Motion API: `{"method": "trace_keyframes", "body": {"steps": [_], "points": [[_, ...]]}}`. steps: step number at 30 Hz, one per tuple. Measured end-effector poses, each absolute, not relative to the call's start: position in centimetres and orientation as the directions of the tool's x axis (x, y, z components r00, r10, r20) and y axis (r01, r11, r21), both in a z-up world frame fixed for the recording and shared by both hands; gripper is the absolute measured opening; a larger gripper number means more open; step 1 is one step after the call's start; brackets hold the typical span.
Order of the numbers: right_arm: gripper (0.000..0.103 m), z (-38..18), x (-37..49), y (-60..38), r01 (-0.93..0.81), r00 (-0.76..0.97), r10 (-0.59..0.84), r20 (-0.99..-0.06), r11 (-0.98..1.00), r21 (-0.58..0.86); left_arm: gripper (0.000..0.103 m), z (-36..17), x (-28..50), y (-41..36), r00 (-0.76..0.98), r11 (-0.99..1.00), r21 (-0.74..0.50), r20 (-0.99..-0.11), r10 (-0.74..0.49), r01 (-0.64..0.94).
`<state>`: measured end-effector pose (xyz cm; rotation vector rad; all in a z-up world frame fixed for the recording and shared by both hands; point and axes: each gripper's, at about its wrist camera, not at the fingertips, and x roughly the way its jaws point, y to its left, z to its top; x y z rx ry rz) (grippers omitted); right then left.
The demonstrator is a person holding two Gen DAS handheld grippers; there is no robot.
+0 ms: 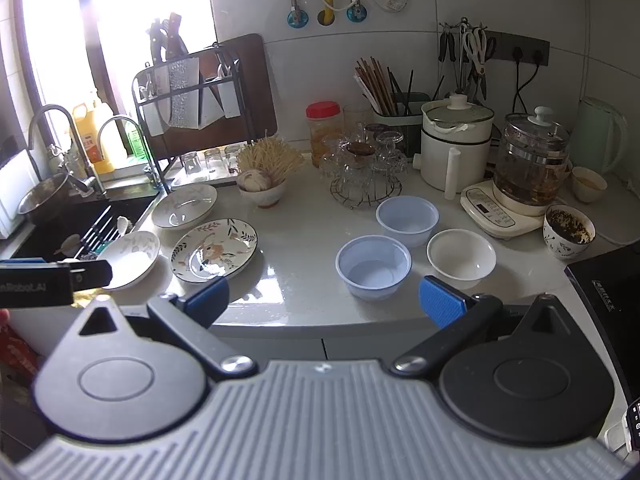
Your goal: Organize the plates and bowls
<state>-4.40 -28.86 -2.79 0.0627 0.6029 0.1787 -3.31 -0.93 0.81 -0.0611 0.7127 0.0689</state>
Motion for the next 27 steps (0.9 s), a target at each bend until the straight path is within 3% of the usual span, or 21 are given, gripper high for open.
{"method": "trace_keyframes", "body": {"steps": [27], "points": [[0.103, -2.1, -2.3, -26.1, -0.148, 0.776, 0.211, -0.594, 0.977, 0.154, 0.101, 0.4, -0.3, 3.1, 0.706, 0.996, -0.049, -0.708, 0.020, -0.077]]}}
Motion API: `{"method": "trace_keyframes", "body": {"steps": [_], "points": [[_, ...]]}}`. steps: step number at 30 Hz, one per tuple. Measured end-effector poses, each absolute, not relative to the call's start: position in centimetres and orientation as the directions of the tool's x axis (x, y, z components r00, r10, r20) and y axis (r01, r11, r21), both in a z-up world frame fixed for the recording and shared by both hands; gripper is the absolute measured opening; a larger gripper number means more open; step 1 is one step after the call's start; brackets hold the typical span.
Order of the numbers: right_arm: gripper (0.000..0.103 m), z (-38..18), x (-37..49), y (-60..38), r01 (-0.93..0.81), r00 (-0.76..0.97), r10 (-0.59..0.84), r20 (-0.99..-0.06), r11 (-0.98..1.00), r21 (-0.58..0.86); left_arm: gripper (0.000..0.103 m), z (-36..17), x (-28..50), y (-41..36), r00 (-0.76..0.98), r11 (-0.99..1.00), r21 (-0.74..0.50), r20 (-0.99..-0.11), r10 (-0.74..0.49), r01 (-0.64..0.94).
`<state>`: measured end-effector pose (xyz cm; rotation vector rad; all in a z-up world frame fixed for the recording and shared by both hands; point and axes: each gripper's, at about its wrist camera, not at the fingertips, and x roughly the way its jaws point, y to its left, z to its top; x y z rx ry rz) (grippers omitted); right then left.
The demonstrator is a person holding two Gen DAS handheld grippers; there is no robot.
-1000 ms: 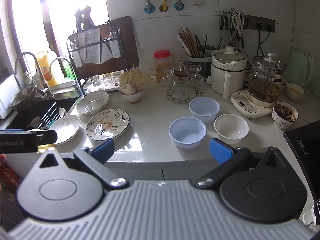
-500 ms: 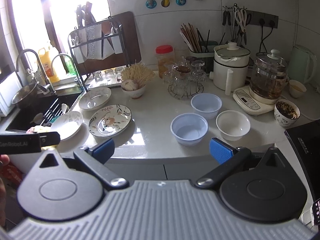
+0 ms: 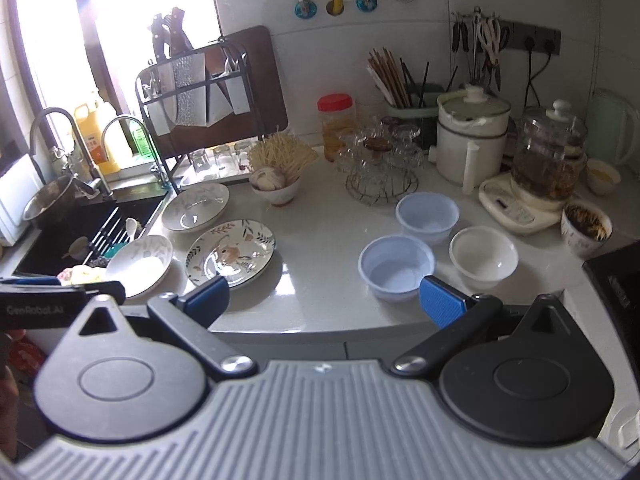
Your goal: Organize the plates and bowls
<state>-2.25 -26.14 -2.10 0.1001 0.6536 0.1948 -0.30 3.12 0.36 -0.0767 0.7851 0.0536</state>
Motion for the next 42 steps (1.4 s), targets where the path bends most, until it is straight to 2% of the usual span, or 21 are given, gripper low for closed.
{"method": "trace_keyframes", "body": {"steps": [15, 32, 42], "points": [[0.103, -2.1, -2.3, -24.7, -0.100, 0.796, 0.165, -0.582, 0.985, 0.141, 0.101, 0.2, 1.4, 4.8, 0.704, 0.998, -0.045, -0.710, -0.007, -0.035], [0.103, -1.8, -3.1, -25.2, -0.126, 0.821, 0.180, -0.541, 0.983, 0.136, 0.101, -0.2, 1.5, 3.5, 0.708, 0.997, -0.078, -0.705, -0.037, -0.025], [0.103, -3.2, -3.1, -26.6, -0.194, 0.788, 0.278, -0.549, 0.959, 0.206, 0.101, -1.4, -0.3, 1.3, 0.688, 0.997, -0.055, -0.726, 0.000, -0.057]]}}
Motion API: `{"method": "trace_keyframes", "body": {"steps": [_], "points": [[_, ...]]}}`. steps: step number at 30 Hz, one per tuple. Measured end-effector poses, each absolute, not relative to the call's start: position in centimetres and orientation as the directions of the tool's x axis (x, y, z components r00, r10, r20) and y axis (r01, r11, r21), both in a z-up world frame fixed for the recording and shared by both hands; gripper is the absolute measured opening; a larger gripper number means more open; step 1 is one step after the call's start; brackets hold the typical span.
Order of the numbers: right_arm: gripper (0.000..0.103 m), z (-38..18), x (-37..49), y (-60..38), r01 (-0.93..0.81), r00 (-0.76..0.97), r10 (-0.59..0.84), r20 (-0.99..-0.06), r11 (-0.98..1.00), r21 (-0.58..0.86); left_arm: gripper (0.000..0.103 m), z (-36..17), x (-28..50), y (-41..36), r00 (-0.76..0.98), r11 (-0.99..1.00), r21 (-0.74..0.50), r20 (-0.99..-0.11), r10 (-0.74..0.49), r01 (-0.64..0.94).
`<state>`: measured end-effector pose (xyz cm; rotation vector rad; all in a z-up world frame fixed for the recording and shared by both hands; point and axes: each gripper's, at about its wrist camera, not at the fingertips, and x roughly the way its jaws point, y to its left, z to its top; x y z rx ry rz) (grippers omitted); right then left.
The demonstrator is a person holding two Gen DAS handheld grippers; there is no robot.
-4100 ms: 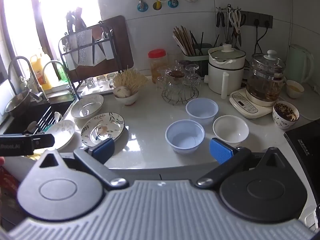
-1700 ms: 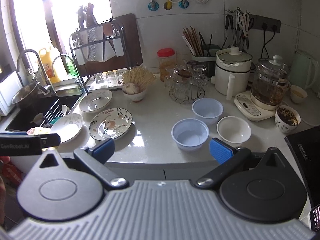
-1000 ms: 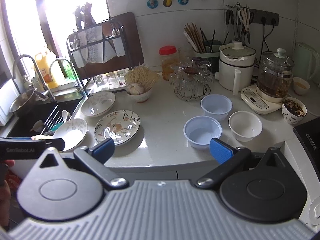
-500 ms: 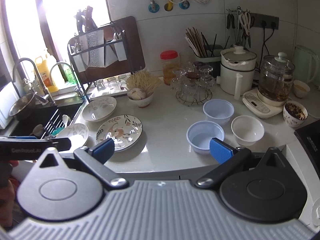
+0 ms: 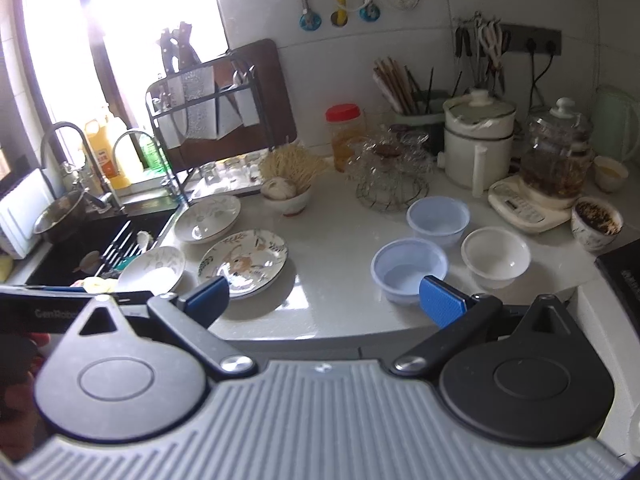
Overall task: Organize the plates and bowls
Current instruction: 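Move the left tool toward the white leaf-pattern bowl by the sink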
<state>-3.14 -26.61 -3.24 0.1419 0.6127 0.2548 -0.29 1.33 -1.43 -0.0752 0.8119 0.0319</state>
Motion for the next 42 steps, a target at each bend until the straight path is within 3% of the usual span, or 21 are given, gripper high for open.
{"method": "trace_keyframes", "body": {"steps": [10, 26, 41, 42], "points": [[0.103, -5.9, -1.4, -23.6, -0.286, 0.759, 0.313, -0.571, 0.948, 0.140, 0.101, -3.1, 1.6, 4.5, 0.668, 0.996, -0.077, -0.744, -0.026, -0.047], [0.103, -7.3, 2.0, -15.1, -0.176, 0.770, 0.252, -0.586, 0.967, 0.185, 0.101, -6.0, 9.0, 15.1, 0.635, 0.992, -0.122, -0.764, -0.114, 0.032], [0.098, -9.4, 8.7, -5.2, -0.197, 0.742, 0.295, -0.602, 0.954, 0.225, 0.101, -10.4, 16.9, 27.0, 0.582, 0.992, -0.125, -0.805, -0.114, 0.021], [0.094, -9.8, 9.0, -4.5, -0.192, 0.734, 0.299, -0.610, 0.952, 0.236, 0.101, -10.8, 17.4, 27.9, 0.573, 0.992, -0.123, -0.812, -0.114, 0.022]]}}
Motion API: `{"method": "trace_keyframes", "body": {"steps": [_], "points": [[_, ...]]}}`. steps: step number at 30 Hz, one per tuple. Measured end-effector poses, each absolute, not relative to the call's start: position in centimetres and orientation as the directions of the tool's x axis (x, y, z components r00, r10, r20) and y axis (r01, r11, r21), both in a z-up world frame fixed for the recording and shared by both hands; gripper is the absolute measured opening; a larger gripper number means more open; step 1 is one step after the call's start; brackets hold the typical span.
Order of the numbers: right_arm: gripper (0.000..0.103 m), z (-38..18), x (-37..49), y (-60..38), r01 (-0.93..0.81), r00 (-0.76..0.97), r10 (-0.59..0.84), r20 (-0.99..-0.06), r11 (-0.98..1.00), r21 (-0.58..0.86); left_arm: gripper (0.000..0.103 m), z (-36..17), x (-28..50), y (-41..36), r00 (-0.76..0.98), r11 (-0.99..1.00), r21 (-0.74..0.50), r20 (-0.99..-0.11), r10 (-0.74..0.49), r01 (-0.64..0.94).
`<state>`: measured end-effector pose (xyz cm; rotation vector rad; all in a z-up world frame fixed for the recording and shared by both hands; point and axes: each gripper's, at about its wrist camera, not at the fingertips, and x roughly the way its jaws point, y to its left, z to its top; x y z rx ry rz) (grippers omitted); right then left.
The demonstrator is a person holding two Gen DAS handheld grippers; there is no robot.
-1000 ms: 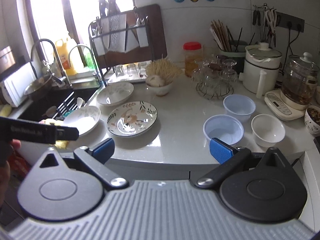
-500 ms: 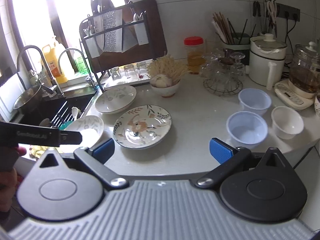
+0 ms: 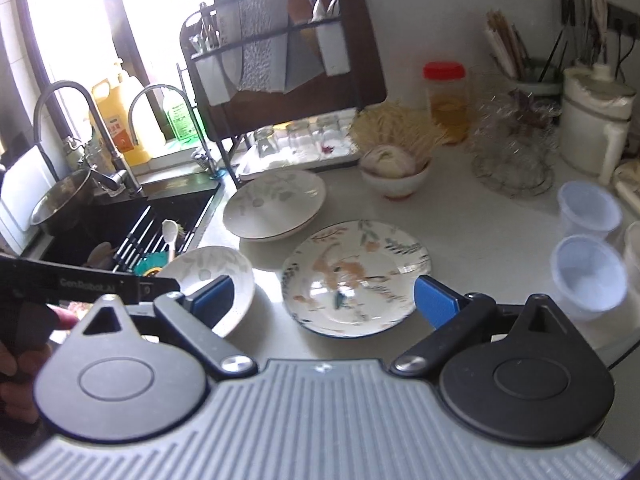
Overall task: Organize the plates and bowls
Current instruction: 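Move the left tool toward the white leaf-pattern bowl by the sink, then close the left gripper on the rim of the leaf-pattern bowl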
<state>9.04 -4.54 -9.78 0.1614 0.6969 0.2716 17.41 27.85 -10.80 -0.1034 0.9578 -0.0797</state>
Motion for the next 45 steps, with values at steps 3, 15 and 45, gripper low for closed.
{"method": "trace_keyframes", "body": {"steps": [3, 15, 45], "points": [[0.082, -10.9, 10.2, -2.3, -0.180, 0.706, 0.302, -0.641, 0.952, 0.249, 0.101, -12.0, 18.9, 30.5, 0.550, 0.993, -0.114, -0.828, -0.109, 0.026], [0.059, -15.5, 13.3, 5.6, -0.199, 0.594, 0.361, -0.719, 0.932, 0.303, 0.100, -16.6, 23.7, 37.6, 0.498, 0.989, -0.109, -0.855, -0.146, 0.104], [0.016, -21.4, 17.3, 6.9, -0.091, 0.557, 0.357, -0.750, 0.924, 0.372, 0.024, -22.0, 27.5, 40.3, 0.414, 0.970, -0.213, -0.878, -0.241, 0.114]]}}
